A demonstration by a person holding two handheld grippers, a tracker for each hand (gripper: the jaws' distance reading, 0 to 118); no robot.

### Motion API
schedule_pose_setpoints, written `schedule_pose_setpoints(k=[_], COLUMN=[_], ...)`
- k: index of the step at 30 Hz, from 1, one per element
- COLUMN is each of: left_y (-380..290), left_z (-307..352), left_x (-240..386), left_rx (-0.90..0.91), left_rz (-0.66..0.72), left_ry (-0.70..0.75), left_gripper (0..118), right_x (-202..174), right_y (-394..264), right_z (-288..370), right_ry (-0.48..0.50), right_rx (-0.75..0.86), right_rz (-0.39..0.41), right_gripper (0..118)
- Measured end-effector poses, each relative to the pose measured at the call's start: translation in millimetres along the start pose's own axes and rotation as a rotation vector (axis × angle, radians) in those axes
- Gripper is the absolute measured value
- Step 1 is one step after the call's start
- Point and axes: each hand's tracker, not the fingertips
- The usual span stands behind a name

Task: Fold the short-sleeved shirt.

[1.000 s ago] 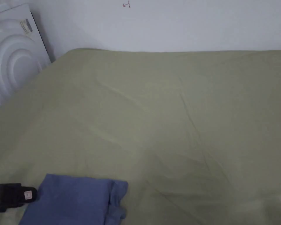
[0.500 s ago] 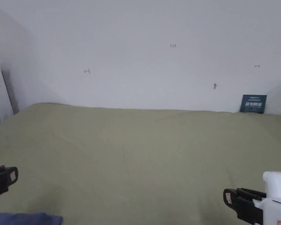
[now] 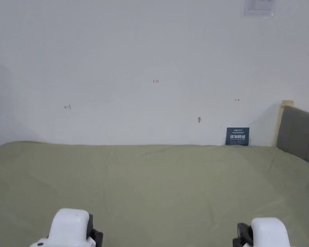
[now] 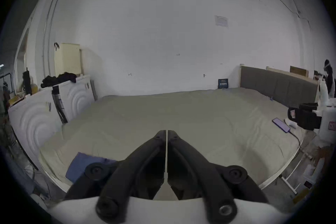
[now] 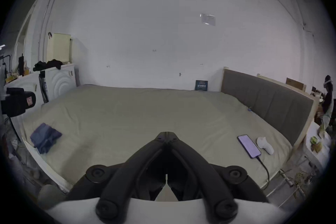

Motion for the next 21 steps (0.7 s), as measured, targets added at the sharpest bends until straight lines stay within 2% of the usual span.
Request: schedule_pose_setpoints(k=[3,6,9,19,20,21], left_y=[-12,-17,-18,-9,-7,-6], left_z=[12,13,12,3,3,2], left_x=[3,1,2,7,6,5], left_rx=[0.009,-0.033,-0.049,-0.060,-0.061,-0.067], left_rz=[0.009,0.022,0.059,0.059,0.062,0.068], left_ry=[-0.001,0.004,-0.020,-0.015,-0.010,-0.008], left_gripper=[1,1,1,1,11,11], right_x=[1,-2,-2,-8,-8,-8], right_y=[-12,-16,-15,-4,-2,0], right_z=[9,12,13,9,10,10], right_ry=[-0.017,-0.042,-0.029,-0.018,-0.021,-0.014], right_rx=[-0.008,-0.021,-0.025,-0.012,-0.006,-0.006], right_rz=[-0.005,0.022,0.005,0.001,-0.003,-0.009], right_gripper=[1,1,1,1,5,5])
